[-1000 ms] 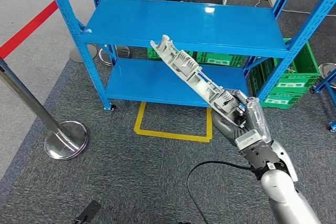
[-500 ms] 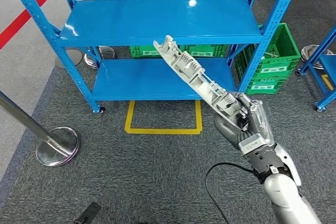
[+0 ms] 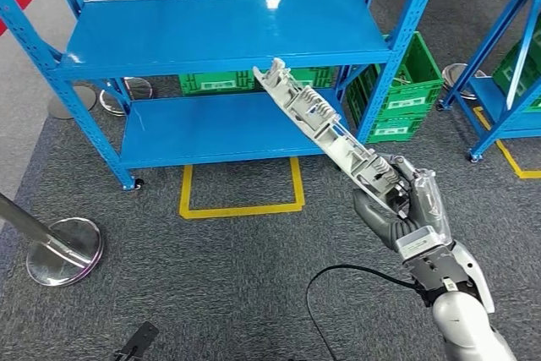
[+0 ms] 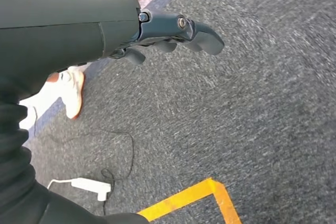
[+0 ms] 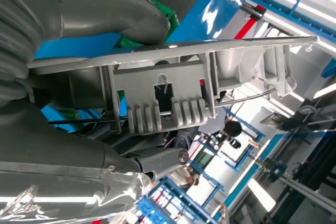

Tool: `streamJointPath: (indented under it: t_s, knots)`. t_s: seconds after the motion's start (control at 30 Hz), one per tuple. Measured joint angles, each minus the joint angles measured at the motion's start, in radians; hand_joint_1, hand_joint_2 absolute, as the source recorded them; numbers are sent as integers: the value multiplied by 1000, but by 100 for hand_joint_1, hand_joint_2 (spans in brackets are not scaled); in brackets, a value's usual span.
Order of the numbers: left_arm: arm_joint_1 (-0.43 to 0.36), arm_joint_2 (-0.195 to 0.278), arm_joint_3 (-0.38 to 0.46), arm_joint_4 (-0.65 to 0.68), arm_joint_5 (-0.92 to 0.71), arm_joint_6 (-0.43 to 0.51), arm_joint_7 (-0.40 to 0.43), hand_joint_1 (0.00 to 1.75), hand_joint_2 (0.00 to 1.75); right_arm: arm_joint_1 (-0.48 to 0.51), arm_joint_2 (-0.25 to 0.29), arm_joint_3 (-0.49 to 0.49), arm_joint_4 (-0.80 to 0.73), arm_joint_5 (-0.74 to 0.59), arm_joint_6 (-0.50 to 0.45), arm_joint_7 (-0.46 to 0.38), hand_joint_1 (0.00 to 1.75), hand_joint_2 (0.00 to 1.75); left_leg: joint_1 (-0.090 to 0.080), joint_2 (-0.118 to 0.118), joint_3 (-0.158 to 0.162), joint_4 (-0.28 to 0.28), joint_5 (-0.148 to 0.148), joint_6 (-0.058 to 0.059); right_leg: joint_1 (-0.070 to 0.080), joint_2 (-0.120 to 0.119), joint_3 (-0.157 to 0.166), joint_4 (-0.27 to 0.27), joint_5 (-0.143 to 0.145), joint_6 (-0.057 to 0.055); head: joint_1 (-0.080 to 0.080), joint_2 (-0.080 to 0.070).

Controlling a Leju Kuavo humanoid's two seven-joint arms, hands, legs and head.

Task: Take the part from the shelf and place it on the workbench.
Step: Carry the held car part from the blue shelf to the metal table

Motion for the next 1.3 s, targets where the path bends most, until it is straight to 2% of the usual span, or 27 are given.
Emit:
streamJointPath:
  t_s: [0.03,0.1,0.17,0.23,0.27,0.3,0.37,0.43,0.47,0.5,0.53,0.57,0.63,0.67,0.7,0.73,0.77,0.83,0.9,0.93,0.97,1.0,1.03,1.1,1.17,1.27,1.3]
  knots:
    - [0,0,0,0,0,0,0,0,175,1,0,0,-1,1,0,0,175,175,0,9,1,0,0,-1,0,-4,19,-38,27,0,0,0]
    - [-1,-1,1,0,1,0,0,0,175,1,0,-2,-6,2,0,1,175,175,-3,25,4,2,-3,-5,4,-36,91,-178,89,-2,0,0]
    - [-1,-1,1,0,1,0,0,0,175,0,0,-3,-13,2,0,0,175,175,-9,40,3,5,-5,-13,9,-59,134,-265,112,-13,-2,0]
    - [-1,0,2,0,1,1,0,0,175,1,-1,-5,-16,2,-1,0,175,175,-13,59,1,7,-5,-21,11,-45,130,-271,113,-30,-4,0]
    - [-1,0,2,0,3,2,-1,0,175,3,-1,-6,-16,2,-2,0,175,175,-12,61,1,9,-9,-26,10,-34,127,-271,115,-36,-4,0]
    - [-2,0,3,0,5,3,-3,0,175,4,-1,-7,-17,1,-2,1,175,175,-10,52,-4,22,-22,-31,9,-24,125,-273,118,-42,-5,0]
    - [-3,-1,5,0,9,4,-7,0,175,5,-1,-9,-18,0,-2,2,175,175,-8,14,-39,102,-77,-38,5,-4,122,-276,125,-53,-9,0]
    - [-1,-2,10,0,12,4,-6,0,175,4,-1,-10,-18,-1,-2,2,175,175,-9,-13,-100,235,-139,-38,5,18,117,-276,129,-59,-11,0]
    - [0,-3,13,0,14,4,-2,0,175,5,-1,-10,-18,-2,-2,2,175,175,-9,-18,-121,278,-149,-37,6,30,115,-276,131,-61,-11,0]
    - [1,-3,16,0,16,4,2,0,175,5,-1,-11,-17,-3,-2,2,175,175,-10,-20,-126,288,-139,-35,6,43,113,-275,133,-61,-11,0]
    - [1,-3,17,0,16,3,6,0,175,6,-1,-12,-16,-4,-2,2,175,175,-10,-23,-111,256,-110,-32,6,56,112,-275,134,-60,-11,0]
    - [0,-3,18,0,16,2,12,0,175,6,-1,-13,-16,-4,-2,2,175,175,-8,-34,-81,195,-73,-30,6,68,111,-274,136,-58,-11,0]
    - [-1,-3,20,0,17,1,22,0,175,3,-1,-15,-16,-6,-2,1,175,175,-2,-79,-21,72,-25,-24,7,91,104,-268,139,-51,-10,0]
    - [-1,-3,20,0,18,0,26,0,175,2,-1,-16,-16,-7,-2,1,175,175,0,-98,-6,37,-19,-22,6,101,98,-266,142,-46,-9,0]
    - [-1,-4,21,0,18,-1,29,0,175,1,-1,-17,-16,-7,-2,1,175,175,0,-105,-1,25,-22,-20,5,112,92,-266,145,-40,-9,0]
    - [0,-5,21,0,19,-1,30,0,175,1,-1,-19,-16,-7,-2,1,175,175,0,-96,-1,21,-21,-17,2,122,87,-267,150,-33,-9,0]
    - [-1,-5,22,0,19,-1,31,0,175,4,-2,-21,-16,-8,-2,0,175,175,0,-85,-2,19,-18,-12,1,122,82,-267,151,-27,-10,0]
    - [-2,-6,23,0,17,-3,32,0,175,6,-3,-25,-16,-9,-2,0,175,175,3,-62,0,14,-13,0,3,78,59,-227,125,-15,-1,0]
    - [-1,-4,24,0,14,-3,35,0,175,7,-5,-27,-16,-12,-3,-2,175,175,1,-39,0,13,-12,6,1,19,5,-105,61,-3,9,0]
    - [1,-3,25,0,12,-4,37,0,175,9,-5,-28,-16,-13,-3,-3,175,175,0,-27,0,14,-13,7,-2,7,-24,-38,33,1,10,0]
    - [3,-3,26,0,11,-4,38,0,175,12,-5,-29,-16,-13,-3,-4,175,175,-1,-14,0,14,-13,7,-5,2,-42,6,19,5,9,0]
    - [5,-3,27,0,11,-4,37,0,175,16,-6,-31,-16,-13,-4,-5,175,175,-1,-2,0,14,-14,7,-6,-1,-41,11,24,7,10,0]
    - [5,-3,27,0,10,-4,36,0,175,20,-6,-32,-17,-13,-4,-5,175,175,-1,10,2,14,-15,5,-7,-5,-17,-27,47,7,10,0]
    - [4,-3,27,0,5,-4,34,0,175,26,-9,-35,-21,-13,-5,-5,175,175,-3,31,6,14,-19,-1,-3,-38,65,-168,100,5,10,0]
    - [3,-2,27,0,-2,-4,32,0,175,32,-10,-40,-31,-12,-8,-6,175,175,-10,47,9,15,-22,-10,2,-60,115,-255,121,-8,8,0]
    - [2,-2,27,0,-17,-5,28,0,175,66,-10,-54,-51,-8,-27,-9,175,175,-10,65,13,13,-25,-26,4,-37,114,-266,123,-30,7,0]
    - [1,-2,26,0,-24,-6,28,0,175,81,-10,-59,-61,-8,-33,-9,175,175,-8,54,9,24,-37,-33,3,-28,114,-270,127,-37,5,0]
